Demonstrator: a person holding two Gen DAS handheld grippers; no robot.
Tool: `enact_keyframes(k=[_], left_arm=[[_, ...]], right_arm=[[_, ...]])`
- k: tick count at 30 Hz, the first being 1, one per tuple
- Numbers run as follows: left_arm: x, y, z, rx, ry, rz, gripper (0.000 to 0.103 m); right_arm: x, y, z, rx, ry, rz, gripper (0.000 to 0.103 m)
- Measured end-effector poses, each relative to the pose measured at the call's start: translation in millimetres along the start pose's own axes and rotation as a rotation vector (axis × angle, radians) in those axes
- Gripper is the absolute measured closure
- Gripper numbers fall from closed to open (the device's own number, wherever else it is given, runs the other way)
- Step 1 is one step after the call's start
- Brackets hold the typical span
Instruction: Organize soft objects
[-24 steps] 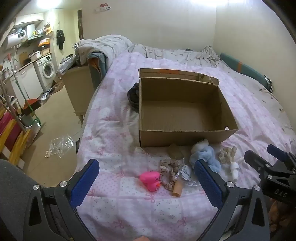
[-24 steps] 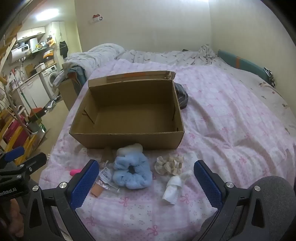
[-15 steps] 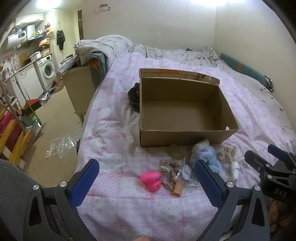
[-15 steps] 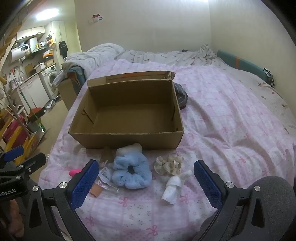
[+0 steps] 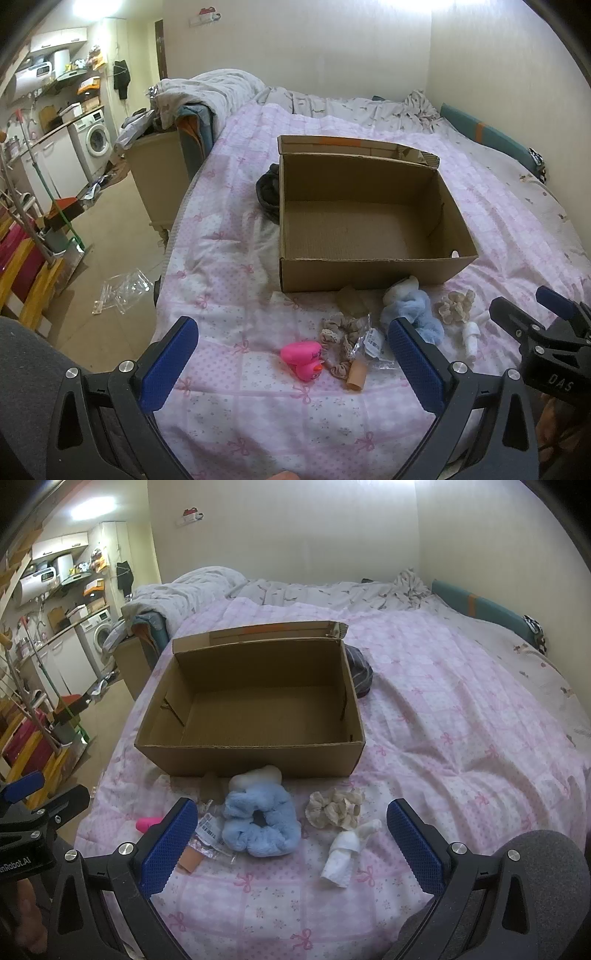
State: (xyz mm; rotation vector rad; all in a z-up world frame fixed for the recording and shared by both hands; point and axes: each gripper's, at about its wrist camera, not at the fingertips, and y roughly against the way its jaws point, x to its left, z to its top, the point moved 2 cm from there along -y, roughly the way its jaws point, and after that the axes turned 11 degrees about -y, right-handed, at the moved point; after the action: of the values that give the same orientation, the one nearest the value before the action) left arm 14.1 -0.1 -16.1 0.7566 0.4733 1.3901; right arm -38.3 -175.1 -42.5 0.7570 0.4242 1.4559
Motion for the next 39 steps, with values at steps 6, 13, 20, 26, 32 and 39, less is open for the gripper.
enact_keyframes(k=[6, 13, 20, 26, 32, 39], left_arm=[[-0.3, -0.3, 0.1, 0.001, 0.000, 0.002, 0.000], [-0.4, -0.6, 0.3, 0.001, -0.002, 0.002, 0.000], [2.0, 1.0, -0.8, -0.003, -0.001, 0.007, 0.000], [2.3, 1.2, -0.8, -0.002, -0.003, 0.006, 0.000], [2.6, -1.1, -4.5, -0.001, -0.003, 0.009, 0.000], [2.7, -1.2, -4.5, 0.002, -0.004, 0.008, 0.000]], right_arm=[[0.3, -0.4, -0.7, -0.001, 0.000, -0.001, 0.000], [0.4, -0.8, -0.5, -0.002, 0.000, -0.002, 0.000], [1.3, -2.1, -1.0, -0.006, -0.005, -0.006, 0.000], [0.6, -1.7, -0.9, -0.005, -0.005, -0.005, 0.000], [0.4, -1.2, -0.6, -0.007, -0.004, -0.005, 0.000], [0.9, -1.1, -1.3, -0.005, -0.002, -0.004, 0.000]])
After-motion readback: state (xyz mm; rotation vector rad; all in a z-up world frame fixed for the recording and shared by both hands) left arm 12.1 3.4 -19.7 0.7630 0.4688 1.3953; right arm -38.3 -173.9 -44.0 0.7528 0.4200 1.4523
